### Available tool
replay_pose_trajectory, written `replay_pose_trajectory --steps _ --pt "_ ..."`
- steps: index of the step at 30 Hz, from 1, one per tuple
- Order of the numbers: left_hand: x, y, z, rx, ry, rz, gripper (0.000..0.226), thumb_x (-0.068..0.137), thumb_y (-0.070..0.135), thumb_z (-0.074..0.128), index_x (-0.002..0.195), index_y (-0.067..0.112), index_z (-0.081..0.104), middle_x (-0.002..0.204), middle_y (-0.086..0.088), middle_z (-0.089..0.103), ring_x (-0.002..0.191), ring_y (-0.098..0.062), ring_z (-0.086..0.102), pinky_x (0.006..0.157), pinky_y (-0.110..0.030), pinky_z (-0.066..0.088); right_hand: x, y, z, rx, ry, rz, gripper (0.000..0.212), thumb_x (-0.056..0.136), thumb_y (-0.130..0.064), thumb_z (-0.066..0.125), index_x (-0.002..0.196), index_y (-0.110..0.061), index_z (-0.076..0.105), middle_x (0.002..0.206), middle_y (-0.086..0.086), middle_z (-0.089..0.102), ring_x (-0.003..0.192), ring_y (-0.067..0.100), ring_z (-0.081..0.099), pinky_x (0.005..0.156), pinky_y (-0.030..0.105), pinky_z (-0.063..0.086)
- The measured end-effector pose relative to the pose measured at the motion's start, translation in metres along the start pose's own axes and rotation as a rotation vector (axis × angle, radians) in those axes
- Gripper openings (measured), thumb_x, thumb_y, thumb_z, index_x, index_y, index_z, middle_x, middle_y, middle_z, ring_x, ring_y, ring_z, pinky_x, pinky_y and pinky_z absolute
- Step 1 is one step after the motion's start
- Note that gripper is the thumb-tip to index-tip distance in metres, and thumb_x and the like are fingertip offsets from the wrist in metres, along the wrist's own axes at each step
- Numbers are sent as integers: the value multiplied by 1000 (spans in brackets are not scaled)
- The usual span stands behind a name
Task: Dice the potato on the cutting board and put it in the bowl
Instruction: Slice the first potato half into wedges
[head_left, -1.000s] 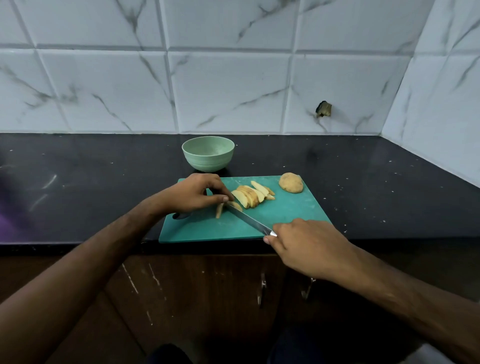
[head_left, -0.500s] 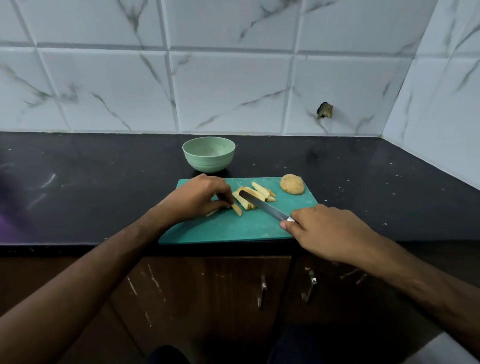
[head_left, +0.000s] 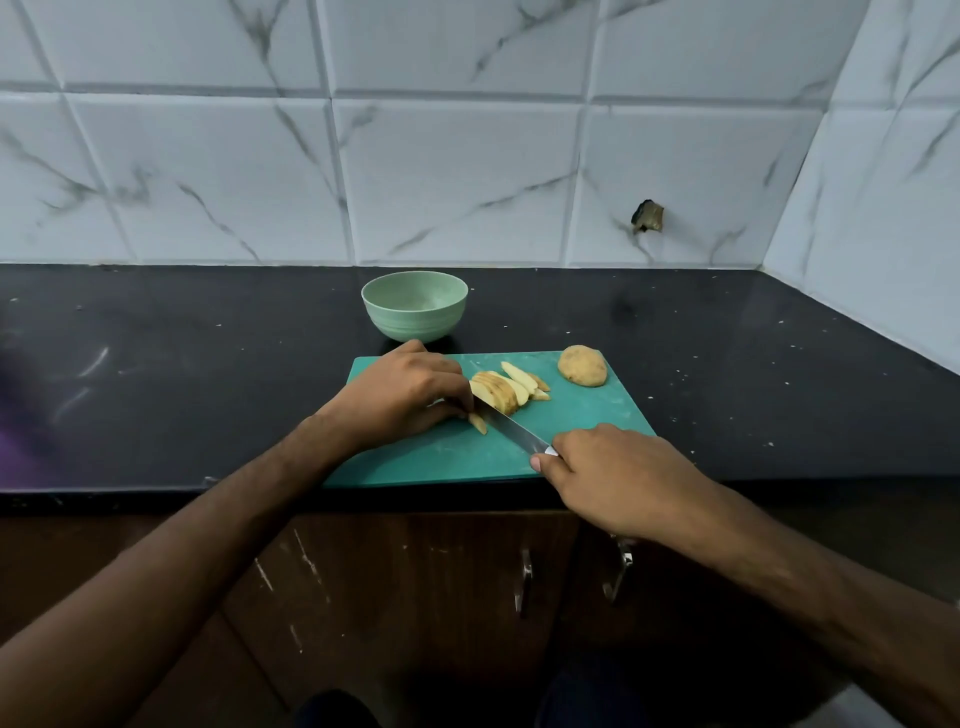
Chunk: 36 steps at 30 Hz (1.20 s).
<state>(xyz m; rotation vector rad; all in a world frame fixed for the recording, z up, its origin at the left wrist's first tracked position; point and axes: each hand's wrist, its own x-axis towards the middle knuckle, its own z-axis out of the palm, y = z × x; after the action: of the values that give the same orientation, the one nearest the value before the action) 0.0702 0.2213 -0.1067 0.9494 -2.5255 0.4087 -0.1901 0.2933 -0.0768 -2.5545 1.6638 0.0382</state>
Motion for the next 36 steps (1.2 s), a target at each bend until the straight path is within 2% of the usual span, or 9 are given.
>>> replay_pose_trajectory --steps 7,11,15,20,23,27,33,36 --pt "-2 0 -1 -31 -5 12 5 92 21 72 94 25 72 93 13 68 88 -6 61 72 -30 37 -5 -3 -3 -9 -8 -18 39 107 -55 30 86 -27 49 81 -5 56 72 10 55 59 30 40" --pt "-2 1 2 -58 12 2 5 93 24 67 94 24 73 93 13 68 88 -7 61 71 -28 35 -8 -5 0 -23 5 -31 36 108 -52 30 88 -27 47 79 -6 53 69 8 51 55 29 32" --pt "-3 2 4 -85 22 -6 7 91 22 67 92 20 74 91 9 69 86 -8 61 72 -23 30 -7 -4 2 7 -15 -48 37 108 -52 32 82 -29 43 79 -5 54 69 10 53 55 28 33" --pt "-6 6 7 -141 62 -47 24 95 31 55 90 18 75 90 7 70 85 -11 62 75 -31 40 0 -3 2 82 -73 -45 40 107 -53 33 83 -25 47 80 -2 56 67 12 57 57 29 37" --pt "-9 7 8 -155 68 -67 25 95 32 55 89 18 75 90 7 70 84 -13 64 75 -36 44 7 -7 6 129 -81 -39 40 108 -52 33 83 -23 47 79 0 57 66 15 60 56 30 38" --pt "-10 8 7 -159 83 -84 26 94 34 55 89 18 75 90 6 70 82 -13 63 73 -36 45 10 -15 12 20 -12 -75 36 109 -48 33 89 -23 49 80 -3 55 71 11 55 60 32 39" --pt "-11 7 9 -153 100 -101 21 94 34 59 90 21 75 91 11 70 83 -8 62 73 -36 45 -13 2 14 -51 8 -89 36 109 -49 30 91 -24 48 77 -5 52 64 9 49 53 27 31" --pt "-11 3 11 -179 88 -133 6 92 27 70 91 24 74 92 14 69 86 -5 62 74 -40 46 -31 17 13 -72 -10 -48 37 108 -53 28 84 -28 42 78 -7 51 64 8 48 55 29 32"
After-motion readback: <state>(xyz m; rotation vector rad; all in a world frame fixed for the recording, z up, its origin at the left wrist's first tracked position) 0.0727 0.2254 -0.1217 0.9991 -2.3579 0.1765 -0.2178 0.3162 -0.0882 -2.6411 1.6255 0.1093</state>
